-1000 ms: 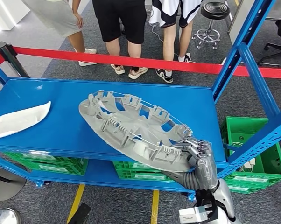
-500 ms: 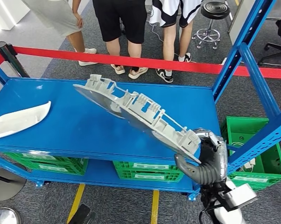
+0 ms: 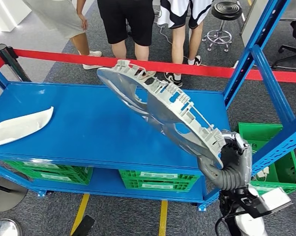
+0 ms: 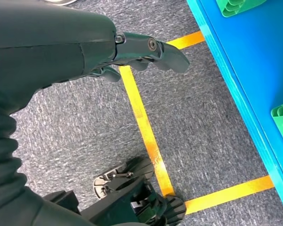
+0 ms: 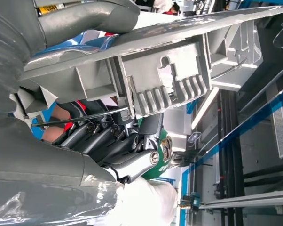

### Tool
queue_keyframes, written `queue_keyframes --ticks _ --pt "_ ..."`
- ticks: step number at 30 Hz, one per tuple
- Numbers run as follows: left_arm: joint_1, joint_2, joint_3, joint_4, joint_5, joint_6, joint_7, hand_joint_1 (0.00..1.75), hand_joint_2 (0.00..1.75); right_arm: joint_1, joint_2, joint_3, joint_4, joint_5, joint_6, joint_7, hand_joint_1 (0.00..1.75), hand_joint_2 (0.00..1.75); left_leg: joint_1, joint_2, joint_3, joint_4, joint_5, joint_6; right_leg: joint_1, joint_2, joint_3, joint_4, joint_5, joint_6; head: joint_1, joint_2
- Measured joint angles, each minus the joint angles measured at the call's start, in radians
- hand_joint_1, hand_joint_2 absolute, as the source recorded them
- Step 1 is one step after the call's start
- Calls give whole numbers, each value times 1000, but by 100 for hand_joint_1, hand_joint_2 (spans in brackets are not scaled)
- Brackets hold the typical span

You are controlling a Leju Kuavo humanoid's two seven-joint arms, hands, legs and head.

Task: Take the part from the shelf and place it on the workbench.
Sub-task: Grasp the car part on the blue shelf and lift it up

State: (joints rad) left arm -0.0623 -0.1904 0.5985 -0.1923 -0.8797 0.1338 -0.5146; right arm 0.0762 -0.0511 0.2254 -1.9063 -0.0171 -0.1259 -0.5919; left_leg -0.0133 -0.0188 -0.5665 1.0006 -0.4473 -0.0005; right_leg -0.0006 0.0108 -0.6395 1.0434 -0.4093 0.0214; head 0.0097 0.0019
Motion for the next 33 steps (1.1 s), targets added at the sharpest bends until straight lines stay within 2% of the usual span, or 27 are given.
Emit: queue_keyframes --ticks 7,13,19,23,27,28,29,31,32,33 --pt "0 0 6 0 12 -10 6 0 175 0 7 -10 0 -3 10 4 175 175 0 0 0 0 0 0 0 0 0 0 0 0 0 0" --pt "0 1 18 0 33 -24 72 0 175 0 18 -25 -4 -37 58 12 175 175 -1 0 0 0 0 0 -1 0 0 -1 0 0 0 0" --pt "5 2 32 0 33 -32 105 0 175 17 19 -47 -30 -69 106 37 175 175 -5 0 0 1 -2 4 -5 0 0 -1 0 3 0 0" --pt "13 4 45 0 46 -28 110 0 175 65 18 -82 -72 -116 138 55 175 175 -11 0 0 2 -4 12 -12 0 0 -2 -1 10 0 0" --pt "12 7 57 0 49 -25 107 0 175 99 17 -124 -112 -149 178 59 175 175 -12 1 1 -5 8 26 -16 1 0 -6 3 25 0 0" --pt "11 8 60 0 52 -23 106 0 175 102 17 -133 -118 -154 188 59 175 175 -9 3 2 -11 14 30 -14 0 -6 6 -10 29 1 0" --pt "10 9 62 0 54 -19 105 0 175 104 17 -140 -122 -157 197 58 175 175 -5 4 2 -16 18 32 -14 -1 -19 38 -37 31 2 0" --pt "9 13 66 0 56 -15 101 0 175 104 18 -148 -123 -161 212 58 175 175 -3 7 1 -18 22 35 -13 -3 -62 161 -112 35 3 0" --pt "10 15 68 0 56 -13 99 0 175 104 19 -149 -122 -160 217 58 175 175 -3 7 -1 -18 23 35 -14 -4 -83 224 -140 37 3 0" --pt "10 18 70 0 56 -12 96 0 175 104 19 -149 -120 -160 221 58 175 175 -2 8 -2 -17 25 34 -14 -4 -92 263 -152 38 3 0"
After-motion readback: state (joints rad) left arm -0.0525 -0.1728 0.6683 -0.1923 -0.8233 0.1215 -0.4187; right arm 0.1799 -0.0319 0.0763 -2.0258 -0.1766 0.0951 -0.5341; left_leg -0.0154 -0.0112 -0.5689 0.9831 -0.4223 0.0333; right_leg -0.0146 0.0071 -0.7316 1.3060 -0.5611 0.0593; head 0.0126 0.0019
